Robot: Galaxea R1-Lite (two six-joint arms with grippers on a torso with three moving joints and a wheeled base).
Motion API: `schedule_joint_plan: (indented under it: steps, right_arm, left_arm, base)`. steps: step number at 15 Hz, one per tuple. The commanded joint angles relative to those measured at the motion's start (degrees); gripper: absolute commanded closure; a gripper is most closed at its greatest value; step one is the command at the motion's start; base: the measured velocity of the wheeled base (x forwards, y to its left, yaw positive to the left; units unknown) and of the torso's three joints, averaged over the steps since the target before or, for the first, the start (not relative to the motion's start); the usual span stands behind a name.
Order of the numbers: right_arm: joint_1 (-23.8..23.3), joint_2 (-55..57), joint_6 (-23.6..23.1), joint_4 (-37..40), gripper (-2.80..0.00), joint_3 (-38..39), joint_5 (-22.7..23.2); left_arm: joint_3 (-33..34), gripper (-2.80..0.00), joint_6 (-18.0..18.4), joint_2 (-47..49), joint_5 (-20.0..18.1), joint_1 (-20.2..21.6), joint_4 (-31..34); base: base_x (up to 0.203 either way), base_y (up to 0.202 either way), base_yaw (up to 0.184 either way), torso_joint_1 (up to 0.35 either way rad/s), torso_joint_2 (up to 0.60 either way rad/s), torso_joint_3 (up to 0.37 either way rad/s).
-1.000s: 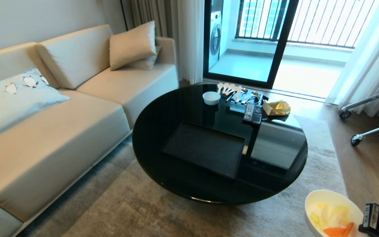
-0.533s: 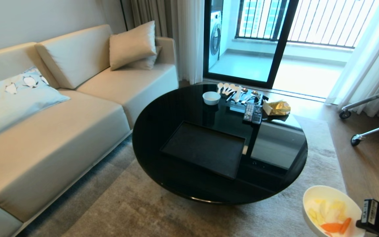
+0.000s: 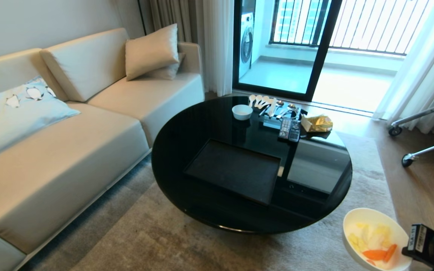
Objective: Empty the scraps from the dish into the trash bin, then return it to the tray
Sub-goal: Move the bowl over the trash can
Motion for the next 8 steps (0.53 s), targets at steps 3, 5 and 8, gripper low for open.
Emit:
schedule_joint_plan:
  steps: [3, 5, 8]
  right_arm:
    - [0.00, -0.30, 0.40, 0.16, 0.00, -0.07, -0.02]
    - [0.03, -0.95, 0.63, 0.44, 0.00, 0.02, 0.03]
    - [0.03, -1.69, 0.63, 0.63, 0.00, 0.02, 0.03]
  left_arm:
    - [0.00, 0.00, -0.05, -0.02, 0.05, 0.00, -0.02]
    - [0.00, 0.00, -0.05, -0.02, 0.05, 0.00, -0.02]
    - [0.00, 0.00, -0.05, -0.02, 0.05, 0.00, -0.02]
  base:
    - [0.000, 0.000, 0.000, 0.000, 0.00, 0.000]
    - [0.001, 0.005, -0.122, 0.001, 0.01, 0.003]
    - [0.000, 0.010, -0.168, 0.003, 0.00, 0.003]
